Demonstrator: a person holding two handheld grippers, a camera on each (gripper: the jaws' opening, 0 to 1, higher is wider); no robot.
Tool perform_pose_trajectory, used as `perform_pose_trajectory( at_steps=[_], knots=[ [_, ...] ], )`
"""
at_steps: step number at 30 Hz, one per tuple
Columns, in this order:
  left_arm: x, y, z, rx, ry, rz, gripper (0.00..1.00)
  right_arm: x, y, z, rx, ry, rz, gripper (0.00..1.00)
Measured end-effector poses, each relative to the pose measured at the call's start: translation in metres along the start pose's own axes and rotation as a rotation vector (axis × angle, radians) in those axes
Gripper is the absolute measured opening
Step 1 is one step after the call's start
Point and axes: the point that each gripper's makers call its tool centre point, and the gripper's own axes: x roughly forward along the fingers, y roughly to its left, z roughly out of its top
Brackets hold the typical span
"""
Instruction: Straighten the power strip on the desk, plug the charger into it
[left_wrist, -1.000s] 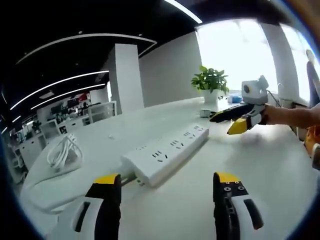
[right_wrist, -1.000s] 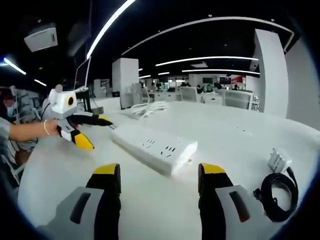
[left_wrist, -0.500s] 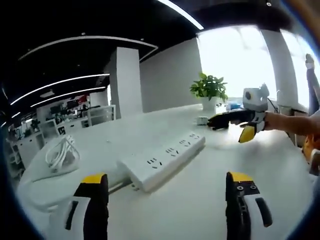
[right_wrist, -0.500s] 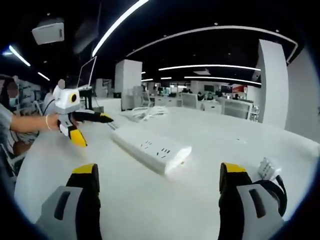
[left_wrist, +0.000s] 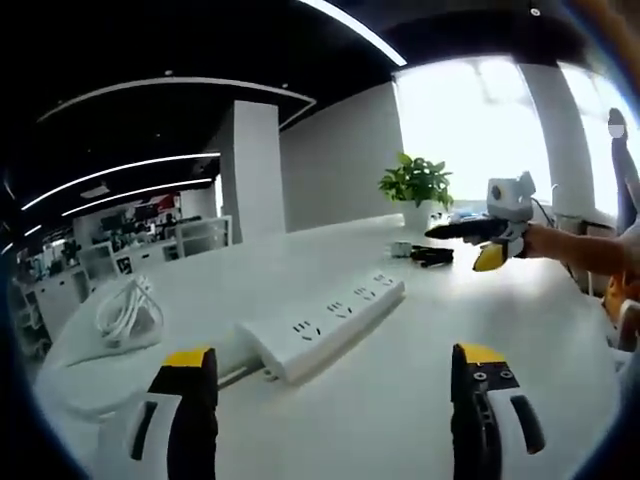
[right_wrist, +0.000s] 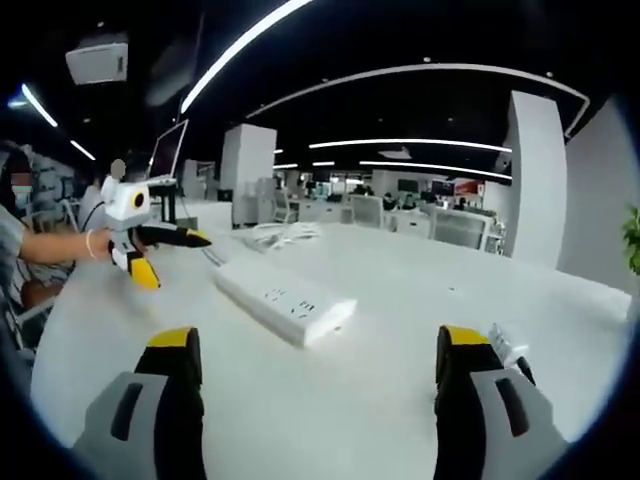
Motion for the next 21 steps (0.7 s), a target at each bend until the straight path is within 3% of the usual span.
perform_pose_trajectory(
  at_steps=[15,21],
  knots=[
    [0.007,-0.007,-0.007,0.006,0.023,-0.010,0.99,-0.014,-0.033,-0.010,0.005,0.033,-0.061,0.92],
    [0.008,-0.009,-0.010,0.009,0.035,-0.011,0.99,-0.018,-0.053,-0.020,0.051,0.047,-0.101,0.89]
  ],
)
